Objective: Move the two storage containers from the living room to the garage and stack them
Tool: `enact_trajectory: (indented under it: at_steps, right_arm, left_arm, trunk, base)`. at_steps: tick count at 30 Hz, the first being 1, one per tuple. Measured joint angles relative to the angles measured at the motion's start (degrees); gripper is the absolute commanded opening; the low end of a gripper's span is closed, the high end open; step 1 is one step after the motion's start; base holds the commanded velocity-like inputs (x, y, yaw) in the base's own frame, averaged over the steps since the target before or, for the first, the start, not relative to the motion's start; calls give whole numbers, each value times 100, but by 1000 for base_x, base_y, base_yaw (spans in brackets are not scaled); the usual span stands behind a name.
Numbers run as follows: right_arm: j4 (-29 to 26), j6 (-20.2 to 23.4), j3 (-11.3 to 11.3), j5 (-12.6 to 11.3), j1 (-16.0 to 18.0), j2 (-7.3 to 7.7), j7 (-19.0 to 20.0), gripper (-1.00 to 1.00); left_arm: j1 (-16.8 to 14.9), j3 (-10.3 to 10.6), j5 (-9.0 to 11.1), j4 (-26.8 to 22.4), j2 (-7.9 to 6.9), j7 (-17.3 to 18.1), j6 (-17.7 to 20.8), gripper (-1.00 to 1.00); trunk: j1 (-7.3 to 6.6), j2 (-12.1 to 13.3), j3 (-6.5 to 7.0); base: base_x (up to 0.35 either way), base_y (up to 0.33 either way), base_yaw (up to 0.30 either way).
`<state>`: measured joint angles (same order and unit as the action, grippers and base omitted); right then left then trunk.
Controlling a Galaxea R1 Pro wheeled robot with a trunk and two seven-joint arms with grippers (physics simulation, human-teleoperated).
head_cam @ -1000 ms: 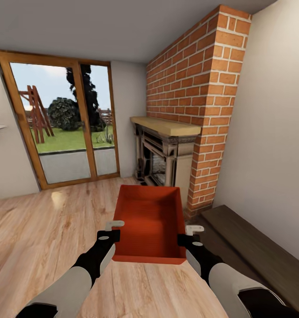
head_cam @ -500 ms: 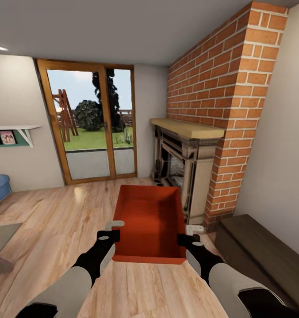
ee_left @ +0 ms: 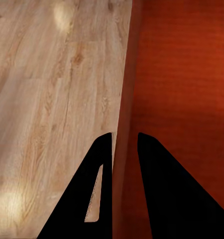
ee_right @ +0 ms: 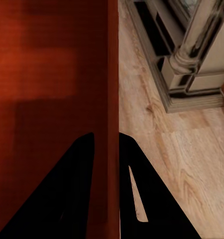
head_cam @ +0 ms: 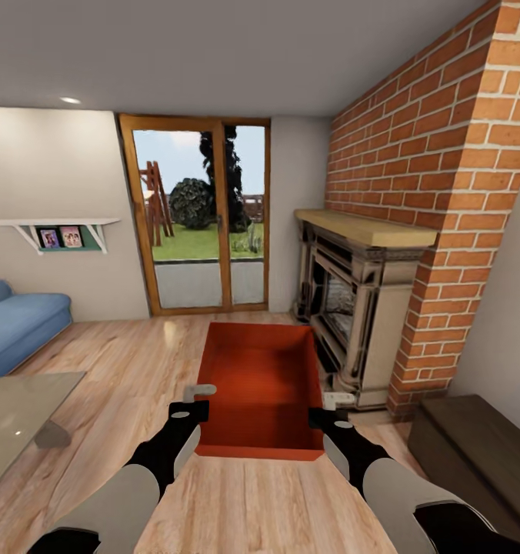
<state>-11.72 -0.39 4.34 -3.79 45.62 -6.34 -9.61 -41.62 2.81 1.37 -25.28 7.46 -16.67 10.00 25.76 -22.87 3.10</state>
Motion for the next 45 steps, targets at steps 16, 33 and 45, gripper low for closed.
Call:
enact_trajectory:
  at_steps: [16,33,45]
  right_arm:
    - [-5,19,-4,13,1,0,1,-100]
    - [-4,19,-3,12,1,0,1,-100]
    - [-4,19,-2,11,0,0,1,-100]
  left_arm:
    - [1,6,22,6,0,-9,1,-100]
    - [1,3,17,8,0,-6,1,-100]
    - [1,3,17,8,0,-5,1,-100]
  trunk:
    - [0,0,32]
    - [0,0,32]
    - [0,0,32]
  base:
    - [0,0,298]
    - [0,0,300]
    - [0,0,300]
